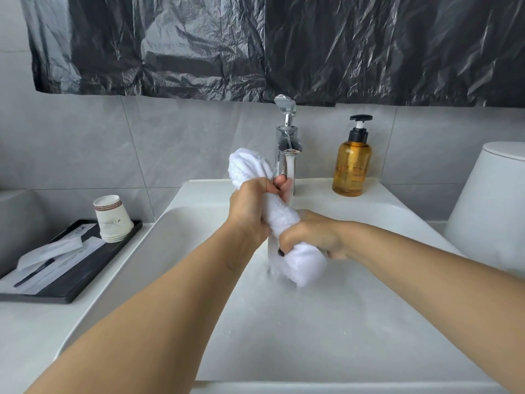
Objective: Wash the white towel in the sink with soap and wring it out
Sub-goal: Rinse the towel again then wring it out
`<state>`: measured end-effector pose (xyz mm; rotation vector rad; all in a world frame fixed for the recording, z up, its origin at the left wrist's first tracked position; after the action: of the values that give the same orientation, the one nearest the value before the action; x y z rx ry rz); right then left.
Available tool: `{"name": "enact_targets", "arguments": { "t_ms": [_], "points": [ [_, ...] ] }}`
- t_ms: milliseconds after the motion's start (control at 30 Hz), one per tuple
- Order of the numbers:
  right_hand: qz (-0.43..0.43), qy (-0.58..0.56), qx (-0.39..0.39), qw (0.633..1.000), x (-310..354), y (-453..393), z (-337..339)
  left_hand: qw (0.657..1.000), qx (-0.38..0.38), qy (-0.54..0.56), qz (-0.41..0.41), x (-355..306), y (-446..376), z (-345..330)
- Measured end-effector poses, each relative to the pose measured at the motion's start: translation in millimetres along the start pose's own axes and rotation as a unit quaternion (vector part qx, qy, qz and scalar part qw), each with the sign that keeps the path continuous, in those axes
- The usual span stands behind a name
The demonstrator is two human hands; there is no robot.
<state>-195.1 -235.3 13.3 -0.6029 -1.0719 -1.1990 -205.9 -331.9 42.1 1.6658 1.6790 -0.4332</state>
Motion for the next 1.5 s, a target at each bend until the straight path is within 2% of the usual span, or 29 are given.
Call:
{"name": "enact_targets", "arguments": {
  "t_ms": [167,233,333,533,633,733,800,867,967,1100,1200,1267,1433,1500],
  "points": [
    [-0.133,-0.088,0.156,0.975,-18.3,14.8,-15.9,0.993,0.048,-0.107,0.012,6.5,6.4,-2.3],
    [-0.122,-0.09,0.142,0.978,-20.0,14.9,-18.8,0.992,0.065,-0.107,0.018,6.8,7.7,-2.6],
    [-0.048,-0.085,0.069,0.993,-11.0,12.1,-10.7,0.992,0.068,-0.098,0.029,4.4,7.4,-3.6],
    [-0.024,-0.127,0.101,0.986,-11.8,29.6,18.8,0.993,0.067,-0.09,0.047,-6.3,8.2,-1.8],
    [-0.016,-0.208,0.03,0.978,-15.0,26.6,35.8,0.99,0.092,-0.075,0.07,-11.2,7.1,-1.2],
    [-0.025,-0.357,-0.064,0.932,-5.2,23.8,54.4,0.979,0.145,-0.105,0.094,-10.7,10.7,-3.0],
    [-0.029,-0.346,-0.098,0.933,3.2,22.0,55.5,0.971,0.167,-0.13,0.107,-6.3,16.0,-3.9],
    [-0.02,-0.322,-0.102,0.941,9.2,14.3,48.6,0.959,0.203,-0.141,0.141,1.0,21.7,-5.9],
    [0.013,-0.368,-0.097,0.925,20.5,-0.2,40.3,0.928,0.275,-0.137,0.21,10.6,27.4,-10.1],
    [0.016,-0.403,-0.078,0.912,42.0,-15.3,28.3,0.905,0.307,-0.179,0.233,9.7,28.3,-9.4],
    [0.025,-0.406,-0.112,0.906,47.9,-29.5,27.9,0.903,0.272,-0.256,0.212,7.5,23.8,-3.8],
    [-0.002,-0.401,-0.153,0.903,43.4,-37.0,29.0,0.899,0.229,-0.325,0.186,7.7,21.5,-0.4],
    [-0.055,-0.286,-0.321,0.901,27.8,-41.1,38.6,0.852,0.152,-0.485,0.128,15.7,17.0,6.2],
    [-0.065,-0.273,-0.339,0.898,24.1,-40.0,40.3,0.831,0.141,-0.529,0.093,15.2,14.5,5.9]
  ]
}}
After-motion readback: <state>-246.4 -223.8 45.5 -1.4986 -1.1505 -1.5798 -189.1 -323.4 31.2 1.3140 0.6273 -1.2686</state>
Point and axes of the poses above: each hand's wrist, its own y-axis away from the middle knuckle, its own z-axis out of the back of the hand, x = y × z, the point moved 6 cm from there along -y, towards the middle knuckle, and after that the axes turned 11 degrees about -x, right-handed, at the moved point
